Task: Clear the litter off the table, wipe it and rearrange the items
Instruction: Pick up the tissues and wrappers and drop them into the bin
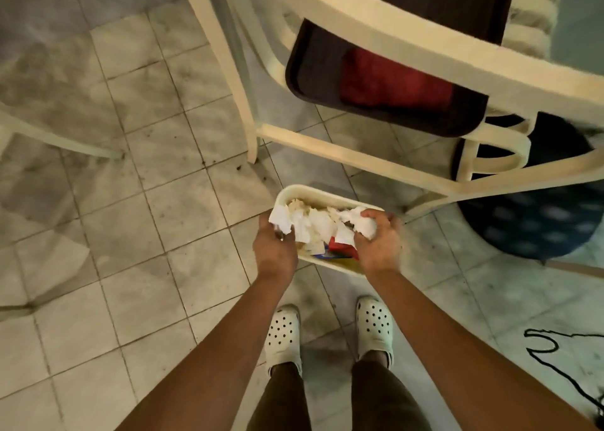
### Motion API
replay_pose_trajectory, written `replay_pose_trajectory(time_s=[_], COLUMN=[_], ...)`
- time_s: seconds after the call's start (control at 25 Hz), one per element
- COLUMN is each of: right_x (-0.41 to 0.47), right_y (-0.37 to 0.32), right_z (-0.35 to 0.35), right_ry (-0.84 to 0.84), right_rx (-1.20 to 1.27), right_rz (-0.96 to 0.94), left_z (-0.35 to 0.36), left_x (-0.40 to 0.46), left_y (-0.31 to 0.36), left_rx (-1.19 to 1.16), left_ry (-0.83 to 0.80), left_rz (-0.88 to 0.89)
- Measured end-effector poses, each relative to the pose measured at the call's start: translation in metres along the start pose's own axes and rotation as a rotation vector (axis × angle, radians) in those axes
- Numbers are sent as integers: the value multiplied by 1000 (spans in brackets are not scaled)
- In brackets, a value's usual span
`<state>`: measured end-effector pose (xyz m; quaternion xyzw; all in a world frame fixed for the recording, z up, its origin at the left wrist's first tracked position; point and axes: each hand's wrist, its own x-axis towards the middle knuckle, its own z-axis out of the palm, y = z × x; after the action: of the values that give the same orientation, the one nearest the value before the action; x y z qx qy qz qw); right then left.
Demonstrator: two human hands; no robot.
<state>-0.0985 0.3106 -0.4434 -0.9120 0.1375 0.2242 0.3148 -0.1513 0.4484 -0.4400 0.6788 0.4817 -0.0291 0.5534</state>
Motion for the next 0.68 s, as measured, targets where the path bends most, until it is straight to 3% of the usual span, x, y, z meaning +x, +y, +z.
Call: replay_pose_trajectory(time_s=[0.12,0.2,0.28,0.48,0.68], right_x=[15,22,23,0,-30], right_y=[14,26,34,27,2], right_z=[26,37,37,7,-35], right_ry=[-175,-285,-314,-254,-277], right_rx=[-187,-398,-424,-215,-115], right_rz=[-129,-195,-176,-97,-43], left_z=[17,29,33,19,-9], left_x=[23,34,34,-4,-44], left_y=[-12,-25,-32,-12,53], left_rx=[252,571,758,565,435], left_ry=[-54,-312,-505,-377,-320], left_rz=[149,166,108,79,51])
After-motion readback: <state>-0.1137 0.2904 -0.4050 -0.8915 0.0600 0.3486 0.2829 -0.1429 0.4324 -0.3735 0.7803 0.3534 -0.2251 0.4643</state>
